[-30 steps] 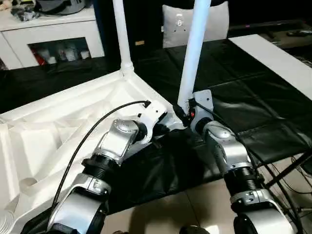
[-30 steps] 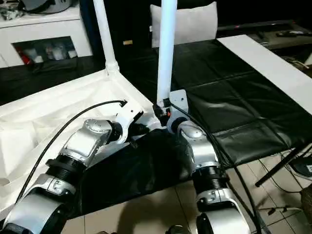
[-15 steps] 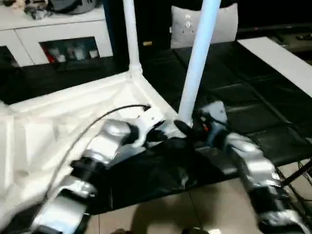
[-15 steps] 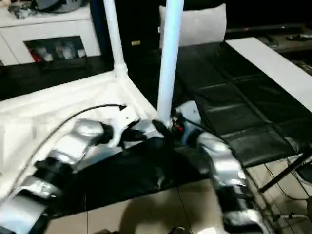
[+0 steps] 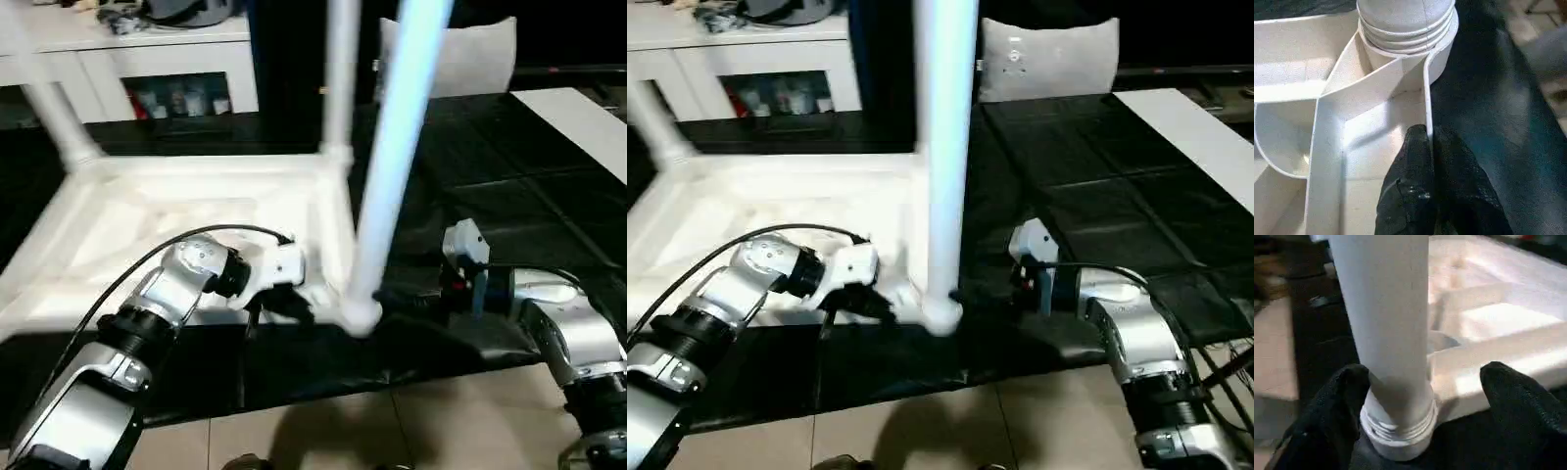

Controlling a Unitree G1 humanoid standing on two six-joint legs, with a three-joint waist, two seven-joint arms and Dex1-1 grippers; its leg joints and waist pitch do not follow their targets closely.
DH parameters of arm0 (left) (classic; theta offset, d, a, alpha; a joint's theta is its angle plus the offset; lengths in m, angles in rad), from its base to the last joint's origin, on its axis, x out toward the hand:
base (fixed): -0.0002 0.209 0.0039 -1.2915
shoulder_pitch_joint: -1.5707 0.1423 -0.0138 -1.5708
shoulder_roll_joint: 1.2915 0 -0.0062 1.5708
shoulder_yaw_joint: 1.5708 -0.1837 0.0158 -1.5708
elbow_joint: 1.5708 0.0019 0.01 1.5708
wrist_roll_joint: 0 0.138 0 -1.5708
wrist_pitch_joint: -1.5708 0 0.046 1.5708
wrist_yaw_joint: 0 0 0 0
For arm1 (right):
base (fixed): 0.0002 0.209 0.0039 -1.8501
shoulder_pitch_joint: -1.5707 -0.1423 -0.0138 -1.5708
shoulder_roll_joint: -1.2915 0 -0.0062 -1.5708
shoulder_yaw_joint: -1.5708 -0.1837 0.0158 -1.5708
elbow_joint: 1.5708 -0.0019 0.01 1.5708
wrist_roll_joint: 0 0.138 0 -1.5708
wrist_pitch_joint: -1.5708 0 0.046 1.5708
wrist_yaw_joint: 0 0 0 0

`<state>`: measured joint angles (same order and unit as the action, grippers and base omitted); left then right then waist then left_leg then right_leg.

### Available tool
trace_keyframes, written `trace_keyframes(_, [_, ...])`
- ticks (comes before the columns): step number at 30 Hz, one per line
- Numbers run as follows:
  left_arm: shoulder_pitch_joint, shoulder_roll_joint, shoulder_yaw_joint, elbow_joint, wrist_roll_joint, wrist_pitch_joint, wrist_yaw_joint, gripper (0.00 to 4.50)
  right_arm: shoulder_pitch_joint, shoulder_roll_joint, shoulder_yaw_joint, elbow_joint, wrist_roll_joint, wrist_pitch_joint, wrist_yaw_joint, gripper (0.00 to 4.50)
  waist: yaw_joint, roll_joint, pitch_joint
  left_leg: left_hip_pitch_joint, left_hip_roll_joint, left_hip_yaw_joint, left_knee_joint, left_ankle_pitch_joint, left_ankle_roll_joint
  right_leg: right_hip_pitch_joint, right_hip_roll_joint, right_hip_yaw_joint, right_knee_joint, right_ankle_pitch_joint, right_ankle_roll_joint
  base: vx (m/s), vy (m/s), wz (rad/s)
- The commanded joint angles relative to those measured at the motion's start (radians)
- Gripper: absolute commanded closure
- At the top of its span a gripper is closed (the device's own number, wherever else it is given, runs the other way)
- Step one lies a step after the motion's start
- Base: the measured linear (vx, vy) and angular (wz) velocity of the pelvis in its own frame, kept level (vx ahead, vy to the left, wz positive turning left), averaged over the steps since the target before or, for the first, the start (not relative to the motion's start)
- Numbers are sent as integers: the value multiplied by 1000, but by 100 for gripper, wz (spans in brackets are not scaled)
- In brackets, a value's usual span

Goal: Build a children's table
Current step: Rotate leg to tighten

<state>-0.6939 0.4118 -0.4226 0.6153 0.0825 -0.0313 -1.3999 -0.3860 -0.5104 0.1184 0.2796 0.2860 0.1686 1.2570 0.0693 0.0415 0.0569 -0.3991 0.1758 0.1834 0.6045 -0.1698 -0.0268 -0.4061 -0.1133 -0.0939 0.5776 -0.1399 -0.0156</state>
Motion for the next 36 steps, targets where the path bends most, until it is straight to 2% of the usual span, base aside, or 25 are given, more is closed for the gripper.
trace_keyframes(1, [-24,-6,-50,-4,13,-52,-70,450,-20,-14,21,-4,10,15,49,89,-4,-9,-78,32,57,-15,-79,-296,52,47,-44,42,-59,-305,-213,0,0,0])
trace_keyframes(5, [-30,-7,-61,6,20,-79,-91,450,-26,-13,39,-5,10,20,79,126,-5,-11,-76,30,56,-16,-80,-302,44,47,-46,43,-61,-331,-208,0,0,0])
trace_keyframes(6, [-37,-10,-73,25,27,-116,-111,450,-31,-12,64,-7,10,24,114,133,-6,-17,-74,30,54,-16,-80,-314,45,48,-46,41,-67,-374,-196,0,0,0])
trace_keyframes(8, [-42,-16,-82,32,30,-130,-119,450,-36,-7,82,-4,11,33,135,143,-5,-16,-74,32,56,-17,-80,-320,40,47,-48,42,-66,-387,-193,0,0,0])
trace_keyframes(9, [-44,-18,-84,33,30,-133,-122,450,-39,-3,86,-2,11,34,139,169,-4,-16,-75,34,58,-17,-81,-317,36,46,-48,43,-66,-380,-196,0,0,0])
trace_keyframes(11, [-47,-20,-87,36,30,-138,-126,450,-43,1,92,-1,15,47,151,171,-1,-14,-76,35,59,-16,-82,-313,36,45,-46,44,-63,-362,-202,0,0,0])
trace_keyframes(12, [-48,-22,-90,37,30,-142,-129,450,-42,7,99,-2,13,47,155,192,0,-14,-76,35,59,-16,-82,-314,36,44,-46,44,-63,-360,-203,0,0,0])
trace_keyframes(18, [-49,-23,-94,40,34,-155,-140,450,-39,22,118,1,8,49,164,244,8,-19,-75,34,58,-16,-82,-307,31,45,-49,45,-64,-385,-189,0,0,0])
trace_keyframes(25, [-54,-22,-87,61,39,-162,-124,450,-36,16,118,-15,22,83,180,257,8,-16,-74,37,58,-16,-83,-315,26,45,-48,45,-65,-385,-192,0,0,0])
trace_keyframes(30, [-30,-36,-28,26,11,-21,-35,450,1,52,95,-83,54,172,96,257,9,-15,-71,40,60,-16,-87,-324,17,45,-47,47,-66,-398,-191,0,0,0])
trace_keyframes(31, [-20,-43,-12,8,2,28,-5,450,5,74,84,-90,50,192,40,257,6,-18,-70,39,60,-17,-89,-329,10,45,-48,47,-66,-413,-188,0,0,0])
trace_keyframes(32, [-15,-47,-2,-2,-2,56,11,450,7,88,78,-93,46,202,6,257,2,-19,-67,39,54,-18,-87,-353,5,43,-48,43,-73,-474,-167,0,0,0])
trace_keyframes(33, [-8,-51,6,-17,-4,84,30,450,7,106,71,-93,38,207,-35,257,1,-19,-67,43,54,-19,-86,-363,-1,41,-50,43,-76,-503,-157,0,0,0])
trace_keyframes(34, [13,-67,29,-65,-11,166,86,450,3,160,52,-84,9,223,-157,257,-6,-18,-64,45,53,-21,-86,-380,-12,37,-53,43,-82,-550,-139,0,0,0])
trace_keyframes(35, [23,-77,40,-88,-14,201,113,450,0,187,44,-75,-5,225,-213,257,-17,-18,-60,44,49,-25,-86,-398,-24,32,-50,37,-88,-597,-122,0,0,0])
trace_keyframes(36, [31,-88,50,-107,-11,234,148,450,-4,215,38,-64,-22,219,-265,257,-33,-18,-60,41,46,-31,-86,-419,-36,36,-51,30,-90,-636,-98,0,0,0])
